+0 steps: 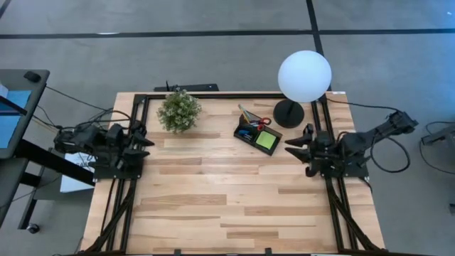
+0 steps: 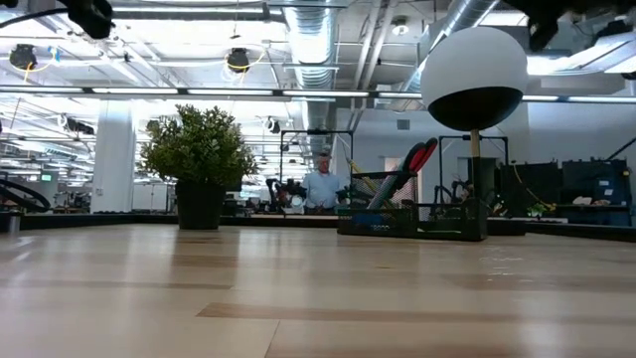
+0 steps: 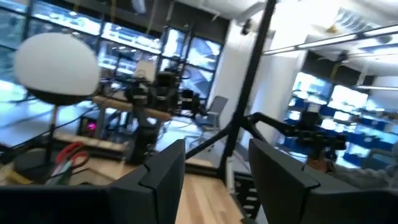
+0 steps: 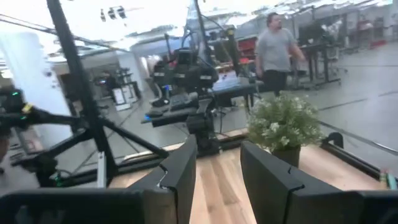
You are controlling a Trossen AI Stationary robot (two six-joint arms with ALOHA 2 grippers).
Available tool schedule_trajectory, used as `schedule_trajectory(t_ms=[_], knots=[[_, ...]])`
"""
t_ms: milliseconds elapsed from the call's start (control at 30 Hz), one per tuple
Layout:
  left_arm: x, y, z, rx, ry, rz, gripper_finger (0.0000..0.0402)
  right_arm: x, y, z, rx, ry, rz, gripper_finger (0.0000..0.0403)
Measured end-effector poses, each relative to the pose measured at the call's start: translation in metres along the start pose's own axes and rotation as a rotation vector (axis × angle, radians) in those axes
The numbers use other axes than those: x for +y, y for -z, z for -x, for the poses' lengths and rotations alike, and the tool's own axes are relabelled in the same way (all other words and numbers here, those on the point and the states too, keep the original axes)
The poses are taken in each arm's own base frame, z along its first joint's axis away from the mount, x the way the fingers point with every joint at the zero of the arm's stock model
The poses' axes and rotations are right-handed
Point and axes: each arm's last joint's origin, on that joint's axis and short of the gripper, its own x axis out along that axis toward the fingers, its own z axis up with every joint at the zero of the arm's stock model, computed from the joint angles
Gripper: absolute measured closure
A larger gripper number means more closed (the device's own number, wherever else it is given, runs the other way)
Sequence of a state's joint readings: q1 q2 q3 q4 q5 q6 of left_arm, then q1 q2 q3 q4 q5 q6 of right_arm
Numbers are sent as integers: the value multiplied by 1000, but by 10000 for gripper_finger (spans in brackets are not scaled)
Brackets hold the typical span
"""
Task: Pick and place office supplies into organizer
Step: Return to Home Position
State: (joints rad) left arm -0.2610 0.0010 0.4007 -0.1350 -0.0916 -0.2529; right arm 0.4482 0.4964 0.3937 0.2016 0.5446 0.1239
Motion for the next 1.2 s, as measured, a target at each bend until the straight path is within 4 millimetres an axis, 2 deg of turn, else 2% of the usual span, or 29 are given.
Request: schedule_trajectory(t_ms=[167, 233, 400, 500, 600, 700, 800, 867, 967, 1200], knots=[[3, 4, -1, 22, -60, -7, 231, -14, 10, 24, -39, -21, -8, 284], [4, 8, -1, 47, -75, -12, 231, -20, 11, 33, -35, -25, -5, 284], [5, 4, 0, 17, -135, -39, 231, -36, 8, 60, -91, -26, -31, 284], [5, 4, 0, 13, -143, -59, 231, -37, 9, 60, -41, -20, 5, 284], [6, 10, -3, -13, -143, -47, 231, -35, 4, 59, -91, -43, -16, 284], [7, 17, -9, -103, -96, -69, 231, -32, 25, 52, -43, -55, 20, 284], [9, 32, -13, -157, -40, -95, 231, -32, 32, 50, -131, -72, -14, 284], [10, 39, -14, -176, -10, -93, 231, -32, 47, 47, -108, -69, 4, 284], [13, 50, -15, -171, -1, -73, 231, -31, 48, 46, -152, -77, -32, 284], [20, 79, -17, -133, -21, -45, 231, -32, 67, 43, -106, -73, -51, 284]])
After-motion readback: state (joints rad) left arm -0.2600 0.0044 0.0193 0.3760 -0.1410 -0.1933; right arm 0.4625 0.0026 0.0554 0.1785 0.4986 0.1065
